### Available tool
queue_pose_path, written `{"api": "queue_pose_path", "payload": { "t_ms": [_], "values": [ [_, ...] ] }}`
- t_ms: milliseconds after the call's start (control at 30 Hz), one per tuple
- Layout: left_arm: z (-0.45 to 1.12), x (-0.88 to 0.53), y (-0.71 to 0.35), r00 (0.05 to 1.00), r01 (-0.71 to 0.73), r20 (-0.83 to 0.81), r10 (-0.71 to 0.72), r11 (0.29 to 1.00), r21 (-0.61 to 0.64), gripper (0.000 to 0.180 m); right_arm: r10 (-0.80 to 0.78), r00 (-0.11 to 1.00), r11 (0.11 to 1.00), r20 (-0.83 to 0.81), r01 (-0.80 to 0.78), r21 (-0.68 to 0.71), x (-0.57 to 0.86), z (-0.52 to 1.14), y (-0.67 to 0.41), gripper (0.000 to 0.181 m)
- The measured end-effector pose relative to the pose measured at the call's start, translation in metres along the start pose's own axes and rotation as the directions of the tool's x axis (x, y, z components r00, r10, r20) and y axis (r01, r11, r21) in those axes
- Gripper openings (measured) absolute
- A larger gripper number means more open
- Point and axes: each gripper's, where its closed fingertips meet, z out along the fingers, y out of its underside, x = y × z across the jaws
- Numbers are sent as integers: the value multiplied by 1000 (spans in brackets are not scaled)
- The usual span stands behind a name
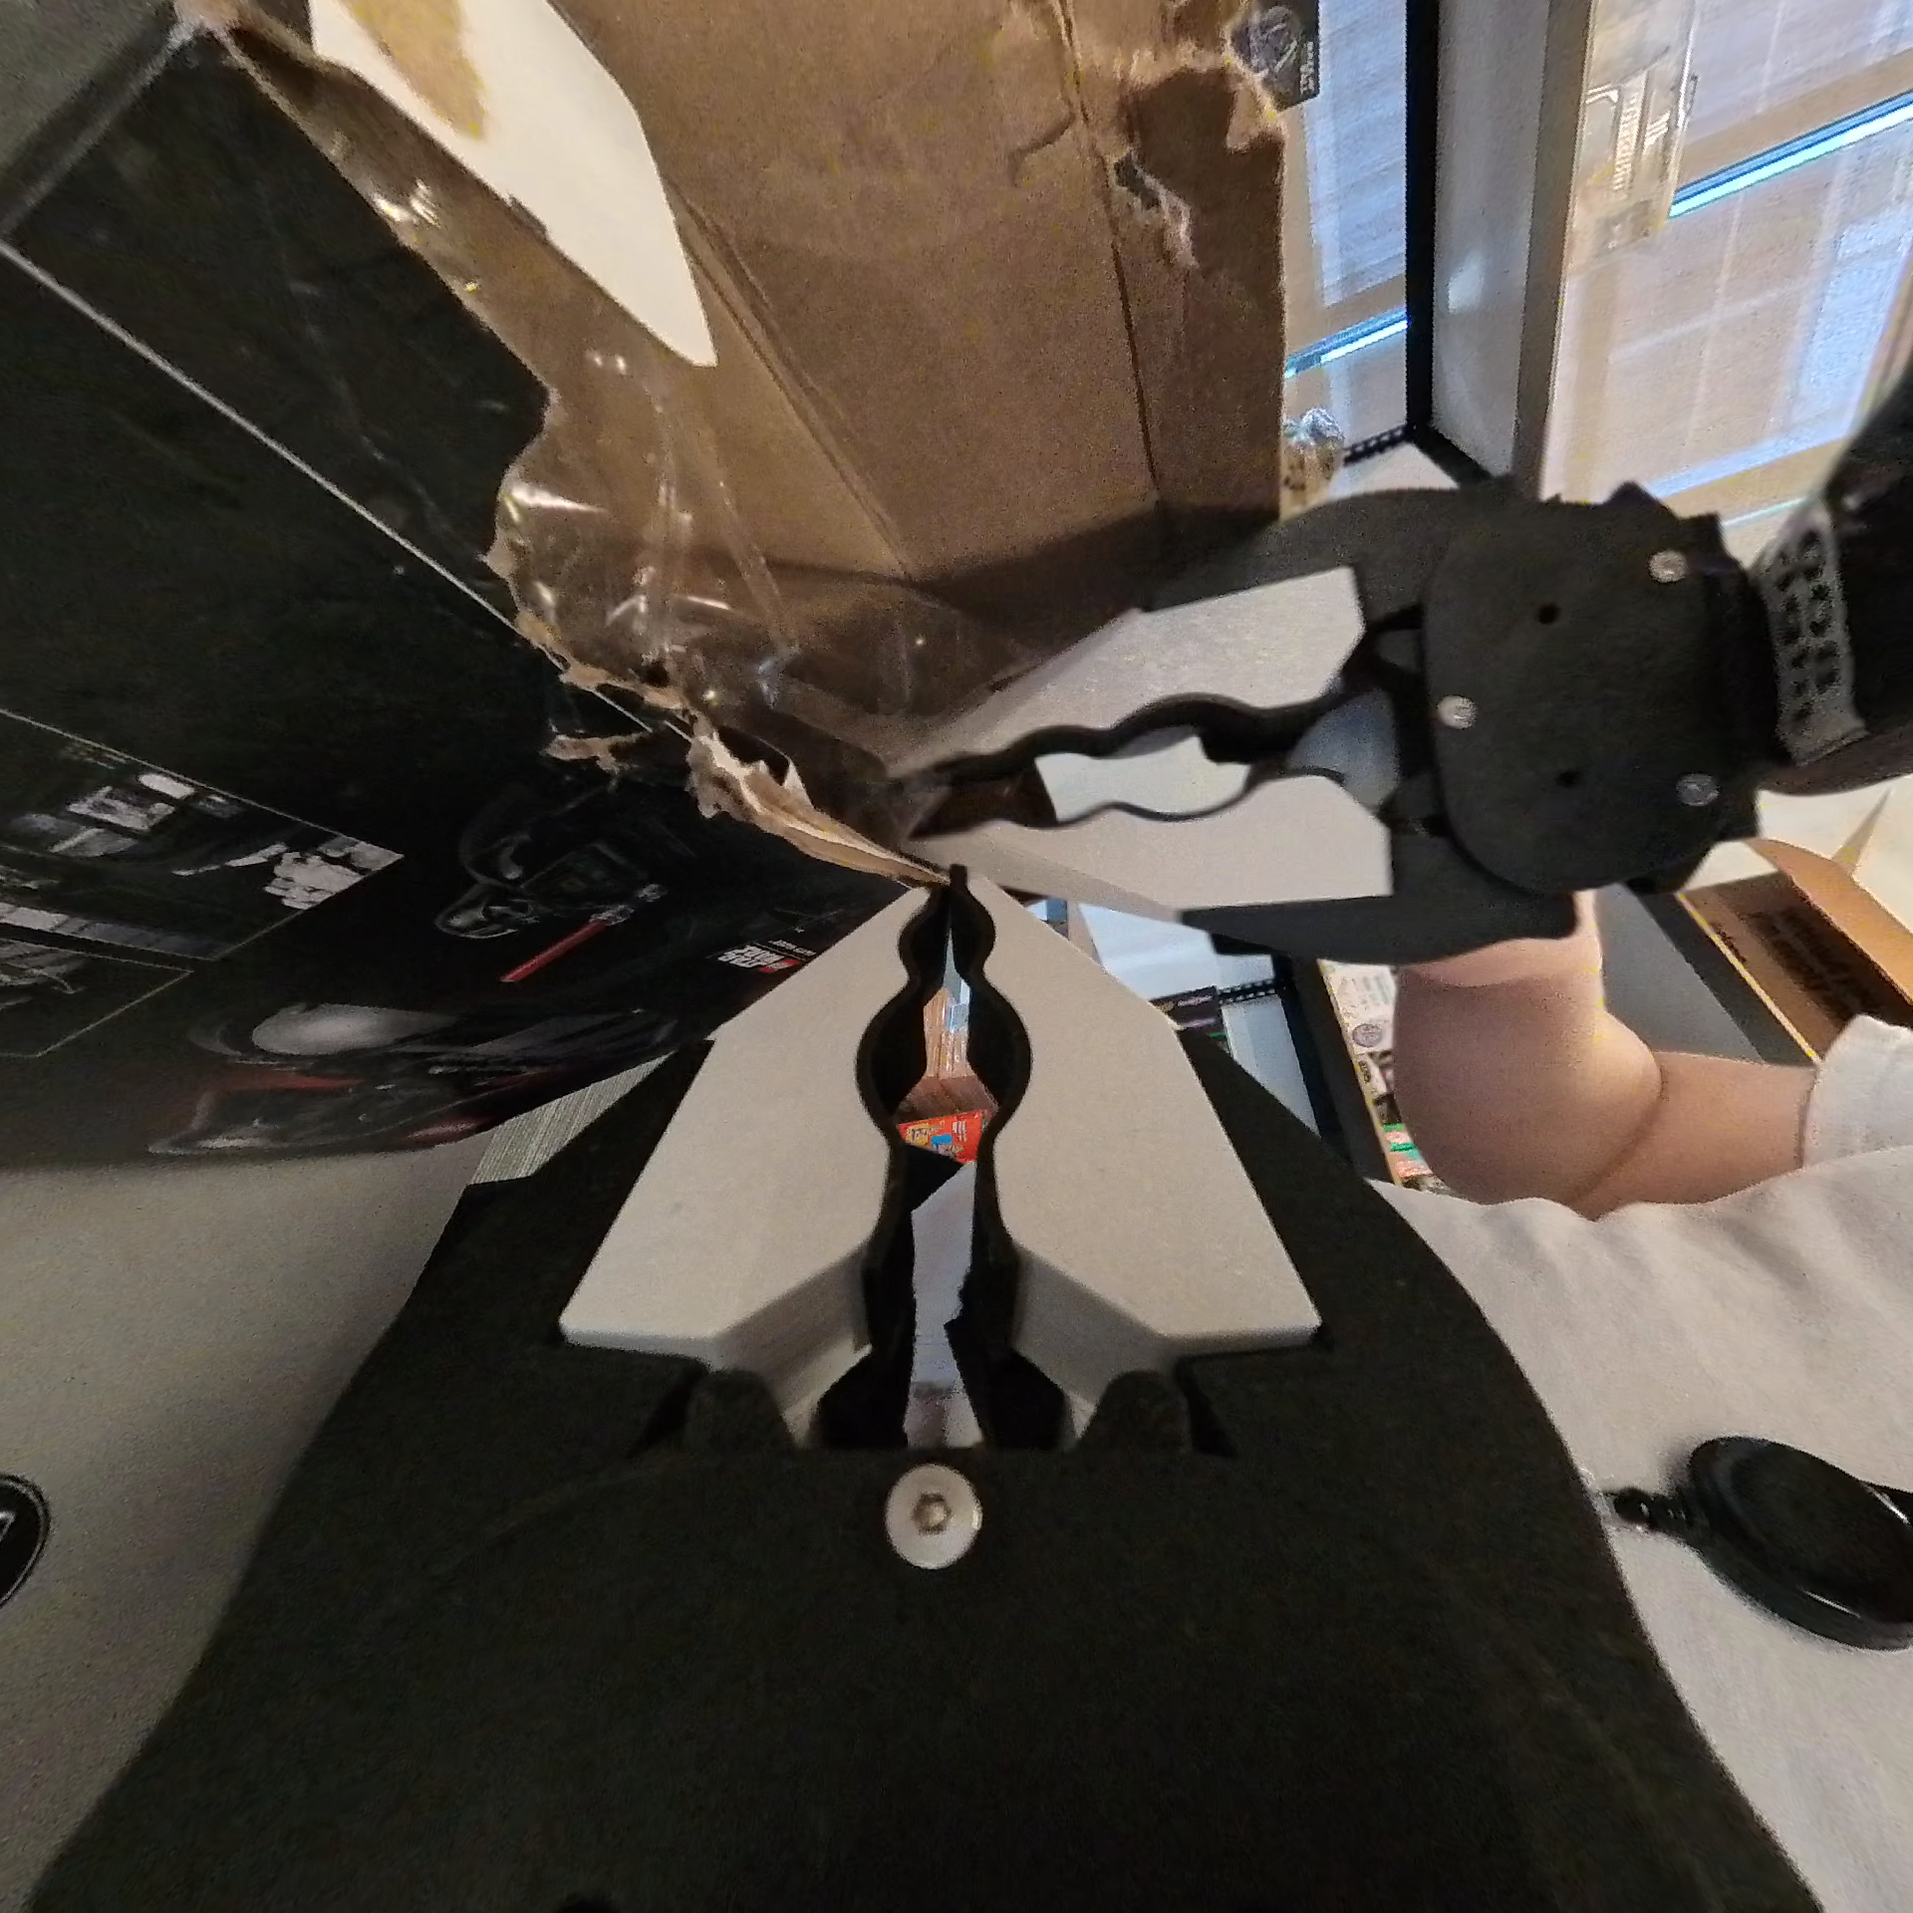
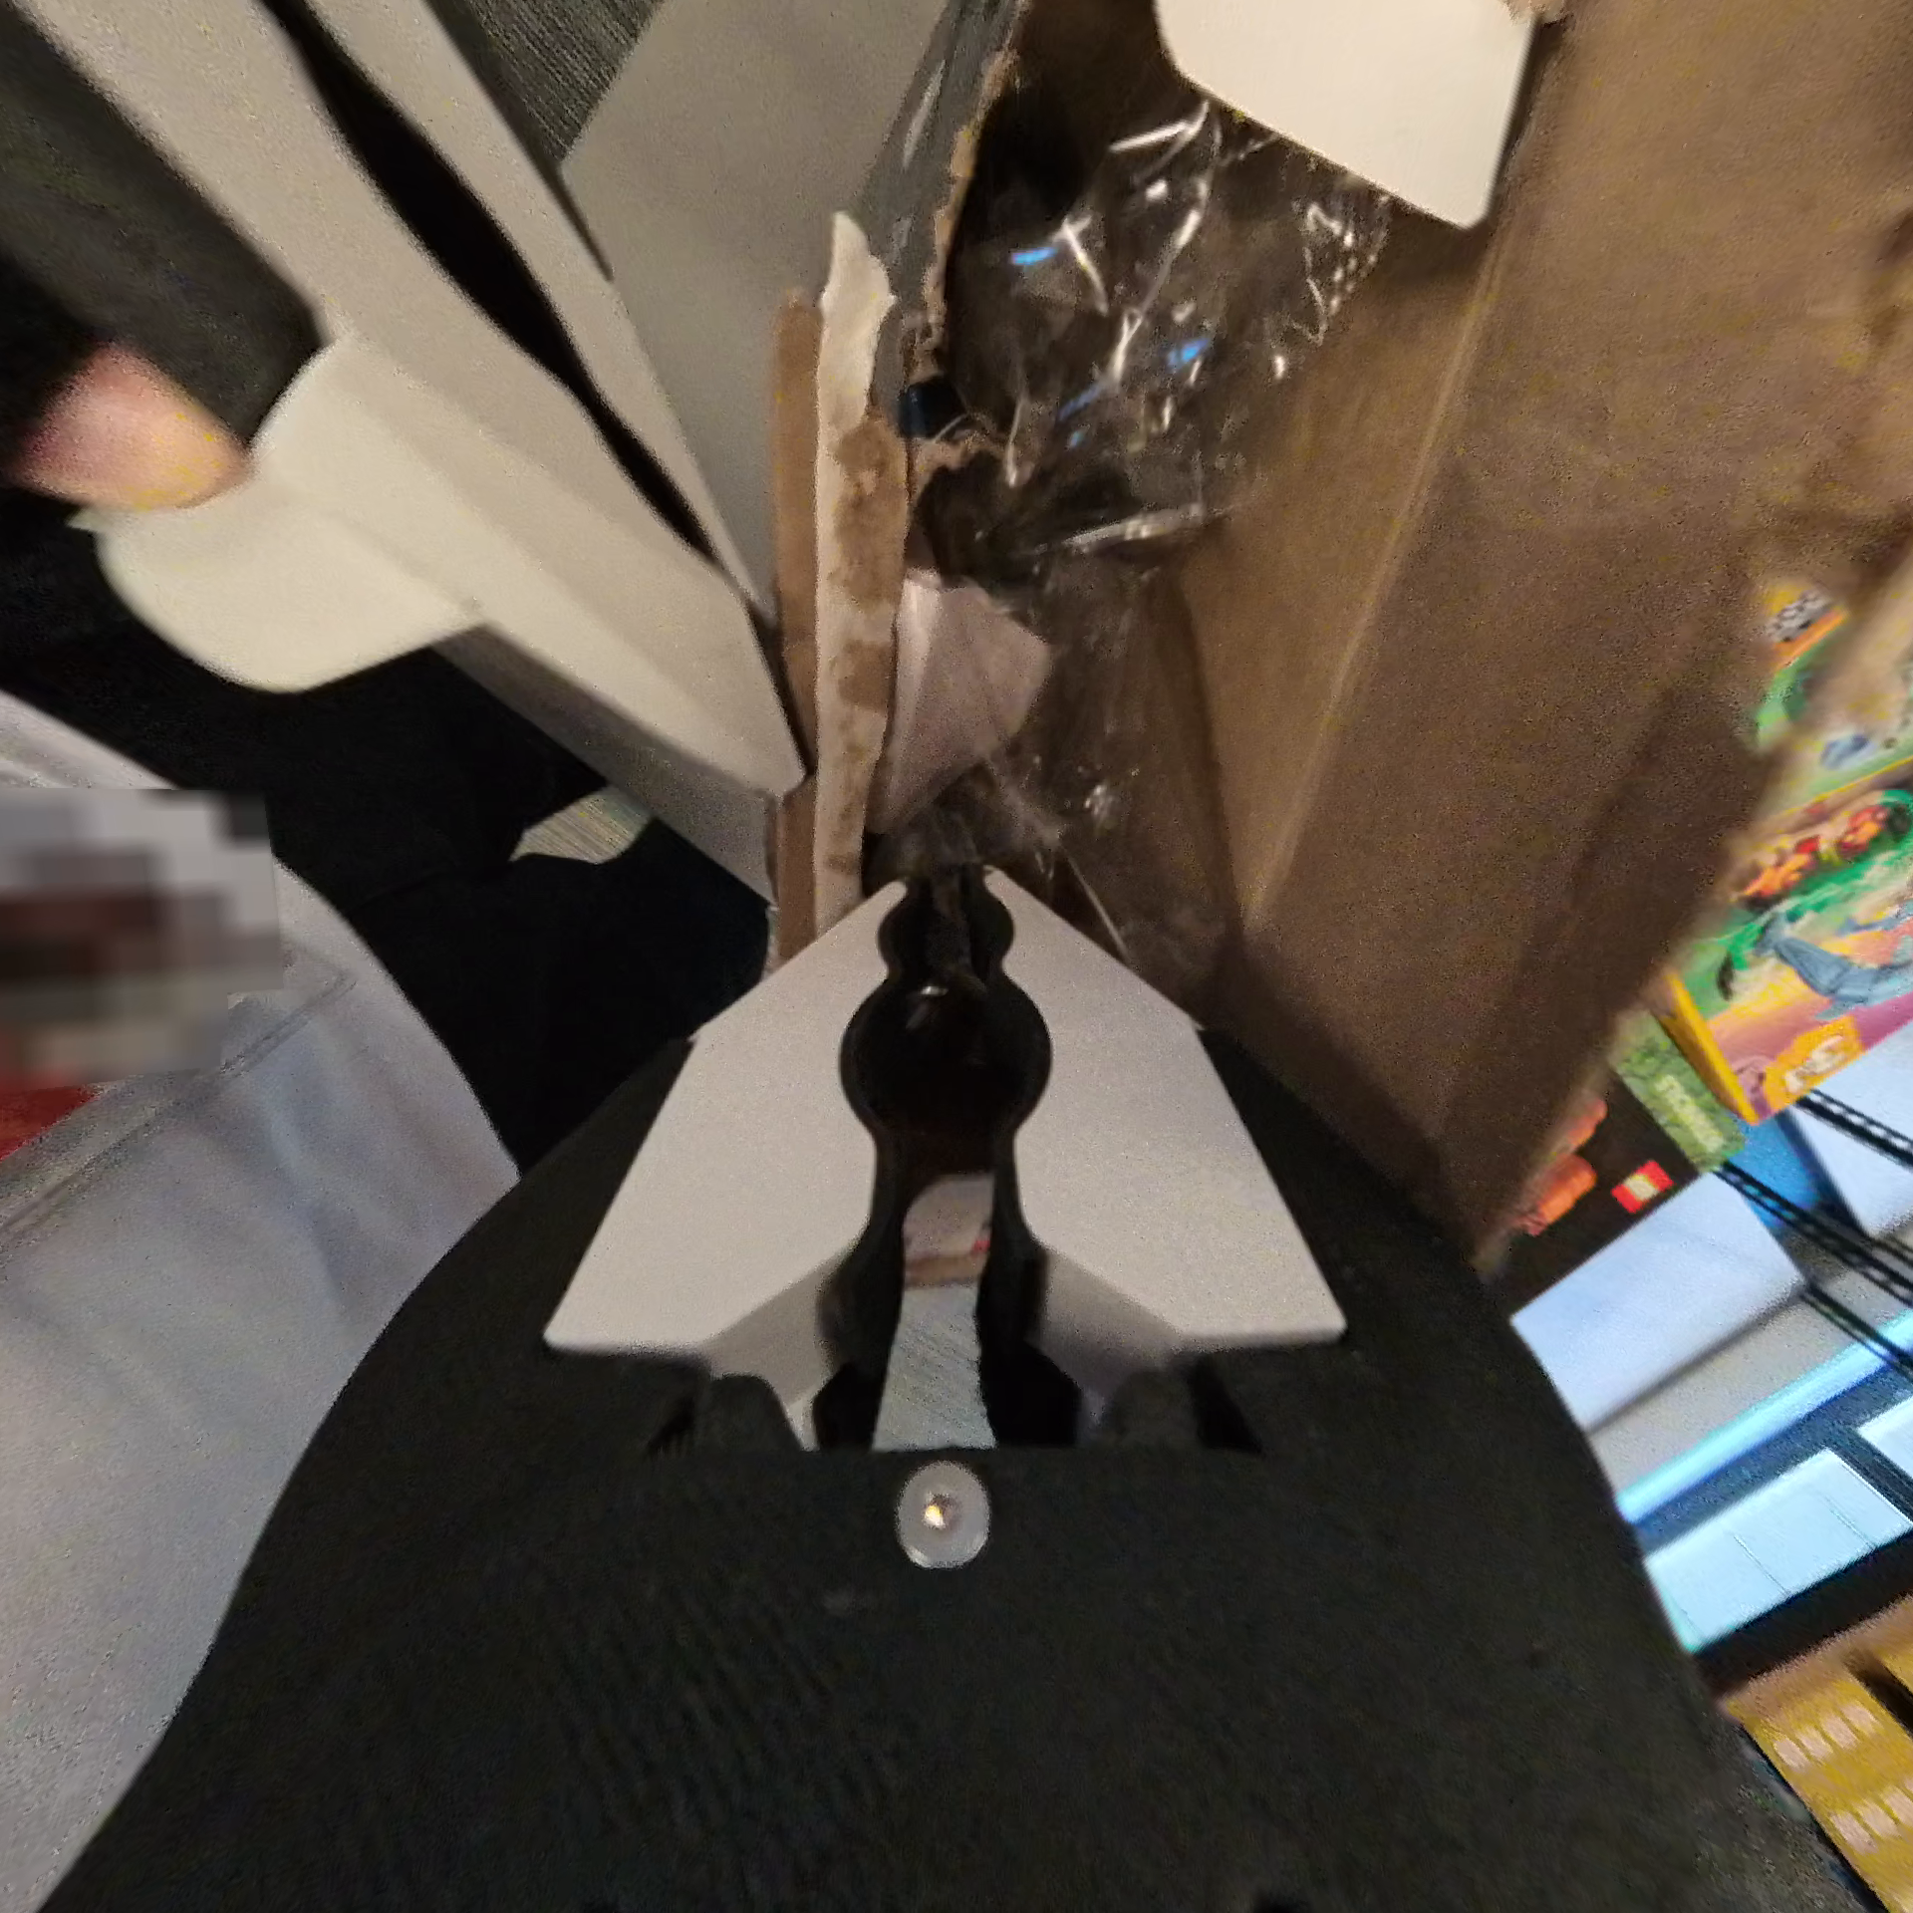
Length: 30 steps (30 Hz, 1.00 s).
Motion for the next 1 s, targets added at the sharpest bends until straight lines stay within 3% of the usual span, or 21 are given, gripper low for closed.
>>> {"api": "queue_pose_path", "payload": {
  "t_ms": [233, 300, 433, 500, 567, 667, 733, 800, 833, 900, 1000],
  "values": [
    [2, 0, -2, 1000, 9, -5, -9, 1000, -18, 0, 57, 986, 966, 156, -94, 241, -15, -43, 5, 22],
    [3, 0, -3, 1000, 15, -6, -15, 1000, -21, 0, 68, 975, 930, 213, -139, 340, -18, -59, 1, 23],
    [5, 1, -5, 1000, 22, 7, -21, 999, -30, 0, 107, 985, 805, 133, -164, 570, 11, -100, -3, 27],
    [6, 1, -7, 999, 33, 12, -32, 999, -35, 0, 78, 995, 754, 59, -97, 650, 24, -108, 5, 54],
    [8, 0, -9, 999, 47, 12, -47, 998, -36, 0, 64, 998, 757, -15, -39, 652, 35, -89, 21, 94],
    [11, 0, -12, 996, 86, 9, -86, 996, -36, 0, 4, 1000, 792, 10, -9, 610, 23, -54, 27, 110],
    [13, 0, -15, 994, 107, 13, -107, 993, -38, 0, -16, 998, 807, -68, 53, 589, 28, -40, 19, 117],
    [16, 0, -17, 993, 117, 22, -116, 992, -38, 0, -38, 999, 792, -25, 45, 609, 22, -30, 10, 113],
    [17, -1, -19, 992, 122, 25, -122, 992, -33, 0, -63, 998, 781, -1, 50, 623, 15, -27, 6, 97],
    [19, -1, -22, 990, 143, 21, -142, 989, -29, 0, -101, 993, 785, -56, 114, 609, 11, -18, 7, 89],
    [21, -1, -24, 984, 179, 4, -179, 984, -22, 0, -61, 994, 781, -91, 104, 615, 13, -13, 6, 95]
  ]
}}
